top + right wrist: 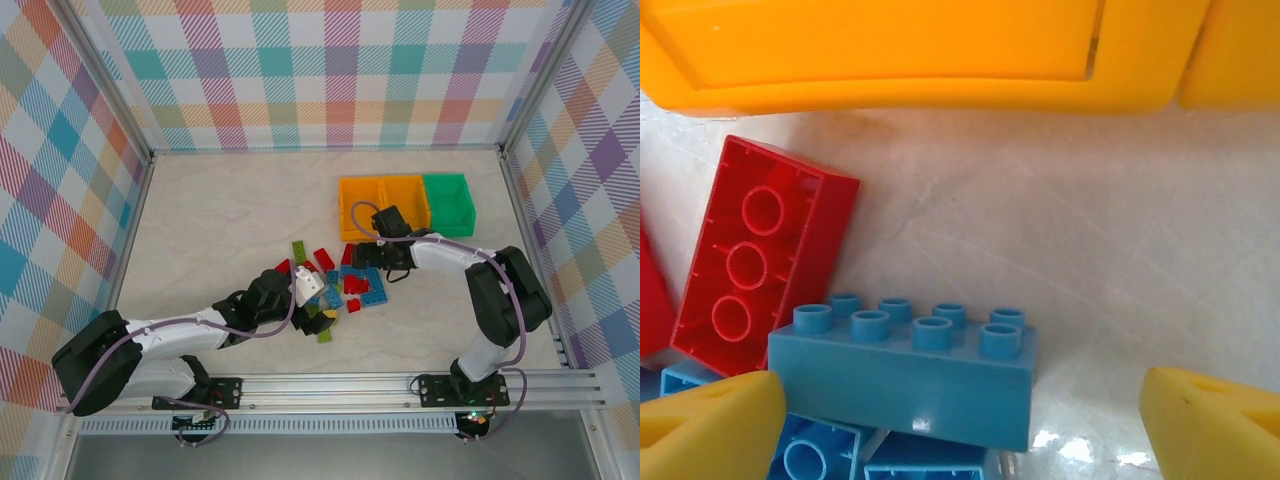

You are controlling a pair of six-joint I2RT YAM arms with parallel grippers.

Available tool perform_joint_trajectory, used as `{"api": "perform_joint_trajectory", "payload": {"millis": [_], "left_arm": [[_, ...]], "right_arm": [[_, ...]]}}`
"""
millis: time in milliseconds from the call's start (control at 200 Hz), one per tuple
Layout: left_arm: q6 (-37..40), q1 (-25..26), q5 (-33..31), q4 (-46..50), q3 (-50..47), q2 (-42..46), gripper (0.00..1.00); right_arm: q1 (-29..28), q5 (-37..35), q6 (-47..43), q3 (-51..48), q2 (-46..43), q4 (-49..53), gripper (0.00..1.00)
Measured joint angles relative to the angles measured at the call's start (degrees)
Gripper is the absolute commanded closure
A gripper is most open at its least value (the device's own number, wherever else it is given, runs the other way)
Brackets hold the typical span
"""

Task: Sort the legos into containers by color

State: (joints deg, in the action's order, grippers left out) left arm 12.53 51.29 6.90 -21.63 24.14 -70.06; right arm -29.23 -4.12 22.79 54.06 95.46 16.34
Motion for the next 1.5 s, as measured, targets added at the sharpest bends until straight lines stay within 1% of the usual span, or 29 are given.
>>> {"api": "perform_joint_trajectory", "payload": {"millis": [90, 215, 415, 570, 725, 965, 1155, 1370, 1445, 1500], "left_arm": [[0.63, 0.02, -1.22, -0.63, 0.00, 0.00, 0.00], [1.09, 0.02, -2.97, -1.20, 0.02, 0.00, 0.00], [1.88, 0.02, -4.48, -1.20, 0.02, 0.00, 0.00], [1.92, 0.02, -5.11, -1.16, 0.02, 0.04, 0.00], [2.10, 0.02, -6.16, -0.94, 0.02, 0.31, 0.00], [2.10, 0.02, -7.04, -0.94, 0.02, 2.47, 0.00], [2.10, 0.02, -7.30, -0.96, 0.00, 3.76, 0.00], [1.95, 0.02, -6.25, -1.22, -0.46, 6.25, 0.00], [1.81, 0.02, -5.81, -1.38, -0.61, 7.06, 0.00], [1.66, 0.02, -5.68, -1.51, -0.85, 7.63, 0.00]], "right_arm": [[0.00, -0.20, -0.74, 0.70, 0.52, -0.04, 0.15], [0.00, 0.55, -0.85, 1.49, 1.62, -1.11, 0.11], [0.00, 1.68, -0.72, 1.49, 2.03, -3.54, 0.12], [0.00, 2.45, -0.42, 1.46, 3.69, -4.20, 0.20], [0.00, 2.84, 0.52, 1.44, 4.15, -4.61, 0.30], [0.00, 1.90, 1.42, -0.57, 2.86, -6.82, 0.40], [0.00, -1.07, 2.49, -5.44, -3.02, -6.21, 0.45], [0.59, -6.10, 2.47, -7.43, -16.20, -4.48, 0.46], [2.62, -7.17, 2.16, -7.39, -20.72, -4.50, 0.47], [5.70, -7.32, 1.81, -6.95, -23.08, -4.33, 0.47]]}}
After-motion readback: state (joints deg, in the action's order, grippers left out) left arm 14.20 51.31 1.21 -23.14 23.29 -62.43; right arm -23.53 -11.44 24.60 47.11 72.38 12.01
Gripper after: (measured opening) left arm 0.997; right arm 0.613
